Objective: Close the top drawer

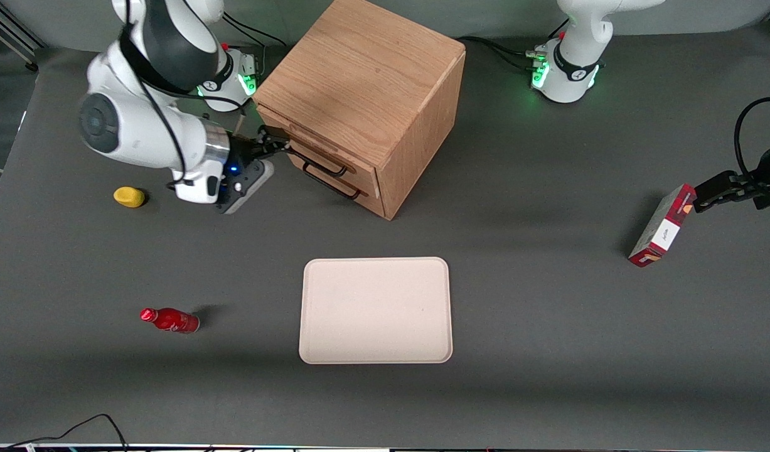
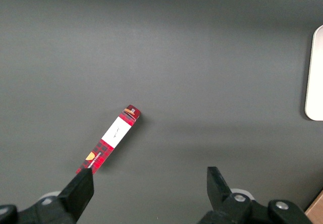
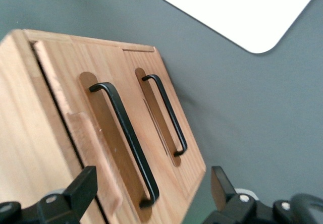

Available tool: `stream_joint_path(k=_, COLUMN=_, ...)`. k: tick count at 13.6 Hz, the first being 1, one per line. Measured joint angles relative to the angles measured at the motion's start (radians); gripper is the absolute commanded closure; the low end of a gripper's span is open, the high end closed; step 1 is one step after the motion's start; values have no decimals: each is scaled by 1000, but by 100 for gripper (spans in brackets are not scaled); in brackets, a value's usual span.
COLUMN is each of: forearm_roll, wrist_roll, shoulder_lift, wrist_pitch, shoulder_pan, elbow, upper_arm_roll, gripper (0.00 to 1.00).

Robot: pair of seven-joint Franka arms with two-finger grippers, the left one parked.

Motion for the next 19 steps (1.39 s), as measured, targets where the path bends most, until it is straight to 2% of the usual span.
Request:
stream_joint_path(k=3, forearm_roll=-74, wrist_roll=94, shoulder_lift=-6, wrist_pitch=-147, shoulder_pan=-4, elbow=167, upper_arm_roll=-12, gripper=0)
stream_joint_path(k=7, forearm_roll=-251, wrist_roll=317, shoulder_lift=-101, wrist_pitch=-363, shoulder_pan=-4, elbow=386, upper_arm_roll=-33, gripper=0)
stream_joint_path(k=10, forearm_roll=-321, wrist_roll=346, shoulder_lift=-189, wrist_pitch=-476, shoulder_pan=-6, elbow=443, upper_arm_roll=-186, gripper=0)
stream_joint_path(k=13, forearm_roll=-398, wrist_roll=349, shoulder_lift=-187, wrist_pitch=-493, shoulder_pan=-20, elbow=443, upper_arm_roll=-296, gripper=0)
stream_joint_path(k=16, forearm_roll=-407, wrist_roll=367, shoulder_lift=-187, wrist_pitch=-386, shoulder_pan=-24, elbow=332, upper_arm_roll=-356, gripper=0)
stream_joint_path(k=19, forearm_roll=-408, wrist_roll=372, shoulder_lift=-235, wrist_pitch=-258, shoulder_pan=-24, elbow=175, upper_arm_roll=-368, gripper=0)
